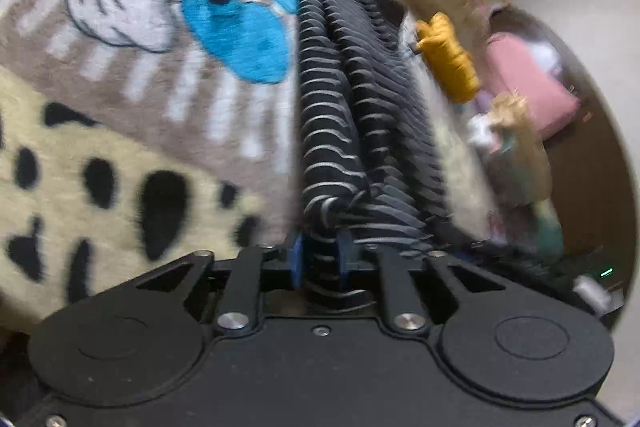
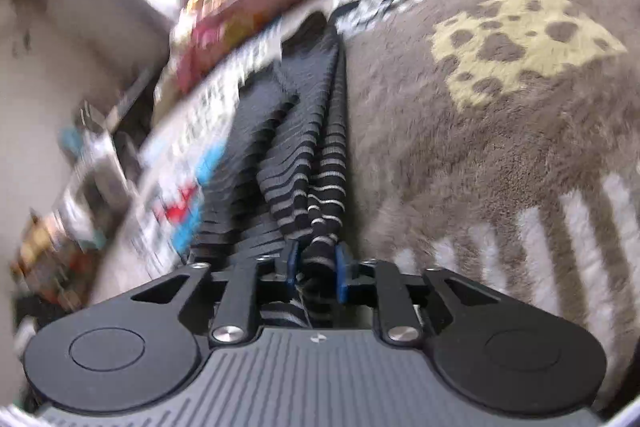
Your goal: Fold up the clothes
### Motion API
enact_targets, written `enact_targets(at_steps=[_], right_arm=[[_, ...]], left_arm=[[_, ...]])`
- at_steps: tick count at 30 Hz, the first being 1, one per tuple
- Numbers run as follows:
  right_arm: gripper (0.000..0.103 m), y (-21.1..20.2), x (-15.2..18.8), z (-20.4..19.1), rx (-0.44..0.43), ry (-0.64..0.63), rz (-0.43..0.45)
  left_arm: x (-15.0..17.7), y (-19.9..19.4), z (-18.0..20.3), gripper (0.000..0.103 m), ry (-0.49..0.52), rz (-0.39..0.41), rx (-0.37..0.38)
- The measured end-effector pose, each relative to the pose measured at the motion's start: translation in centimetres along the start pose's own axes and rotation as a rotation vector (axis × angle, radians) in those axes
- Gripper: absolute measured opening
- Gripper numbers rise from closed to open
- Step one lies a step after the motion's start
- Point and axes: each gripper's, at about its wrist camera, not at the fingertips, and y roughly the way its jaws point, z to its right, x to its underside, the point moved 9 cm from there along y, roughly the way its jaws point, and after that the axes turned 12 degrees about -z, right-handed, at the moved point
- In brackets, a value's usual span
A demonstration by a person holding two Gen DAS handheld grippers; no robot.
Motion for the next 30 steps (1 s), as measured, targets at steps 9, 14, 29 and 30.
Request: enact_targets(at_steps=[9,14,29,30], right_arm=[[0.044,-3.6,1.4,-3.5,0.439,-0.799,0.050],[0.053,-1.8,3.7,-2.8,0.699,-1.312,0.069],[0.073,2.5,5.7,-3.7,0.694,-1.800,0.334],[0.069,2.7,6.0,-3.7,0.685,-1.839,0.339]], left_arm=[[2.4,-5.0,5.6,0.047,0.909,0.116,-0.364],[4.9,-2.8,3.8,0.047,1.495,0.111,-0.619],[5.4,3.0,4.0,0.045,2.062,0.326,-0.750],[5.4,3.0,4.0,0.039,2.055,0.321,-0.745]])
